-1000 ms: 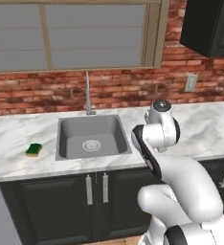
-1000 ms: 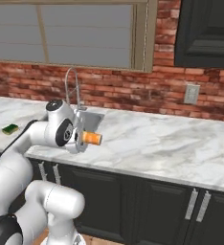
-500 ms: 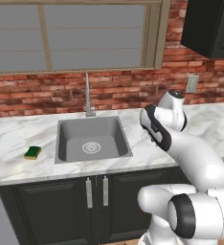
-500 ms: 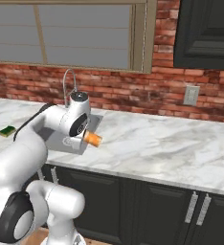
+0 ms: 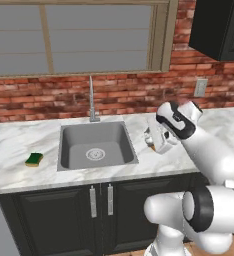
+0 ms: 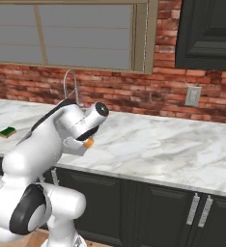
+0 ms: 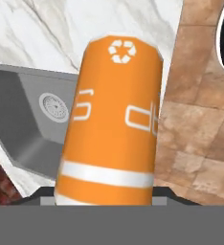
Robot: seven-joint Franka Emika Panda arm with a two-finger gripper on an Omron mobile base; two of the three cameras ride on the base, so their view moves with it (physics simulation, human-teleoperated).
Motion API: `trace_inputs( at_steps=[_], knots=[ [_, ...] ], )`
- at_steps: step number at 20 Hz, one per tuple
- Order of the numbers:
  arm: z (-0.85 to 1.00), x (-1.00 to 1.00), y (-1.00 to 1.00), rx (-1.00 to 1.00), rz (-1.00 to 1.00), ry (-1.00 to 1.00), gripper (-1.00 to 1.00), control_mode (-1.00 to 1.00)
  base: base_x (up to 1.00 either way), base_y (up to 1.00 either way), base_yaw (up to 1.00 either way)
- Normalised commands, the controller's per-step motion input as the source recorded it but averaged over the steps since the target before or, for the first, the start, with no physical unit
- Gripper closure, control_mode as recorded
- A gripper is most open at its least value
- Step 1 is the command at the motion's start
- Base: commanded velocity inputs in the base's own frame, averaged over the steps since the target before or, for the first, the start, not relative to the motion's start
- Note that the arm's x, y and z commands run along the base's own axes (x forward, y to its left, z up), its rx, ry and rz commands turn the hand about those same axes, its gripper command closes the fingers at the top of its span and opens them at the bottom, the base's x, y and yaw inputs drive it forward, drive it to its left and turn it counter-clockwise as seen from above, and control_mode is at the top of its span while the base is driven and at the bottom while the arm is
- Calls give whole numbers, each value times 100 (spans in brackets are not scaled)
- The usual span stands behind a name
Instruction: Restock the sink supplies by placing the sponge and soap dispenser on the counter and next to the sink. Make sure the soap dispenser is upright.
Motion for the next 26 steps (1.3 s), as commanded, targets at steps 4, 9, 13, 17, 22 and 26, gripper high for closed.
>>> trace_inputs(
  at_steps=[4, 9, 13, 17, 22, 26],
  knots=[
    [-3, 22, -17, 27, 3, 0, 100, -100, 0, 0, 0],
    [-5, 30, -26, 30, 4, 0, 100, -100, 0, 0, 0],
    [-4, 33, -13, 31, 5, 0, 100, -100, 0, 0, 0],
    [-8, 37, 0, 15, 6, 11, 100, -100, 0, 0, 0],
    [-36, 30, 0, 2, 2, 9, 100, -100, 0, 0, 0],
    [-33, 24, -8, 8, 2, 1, 100, -100, 0, 0, 0]
  ],
)
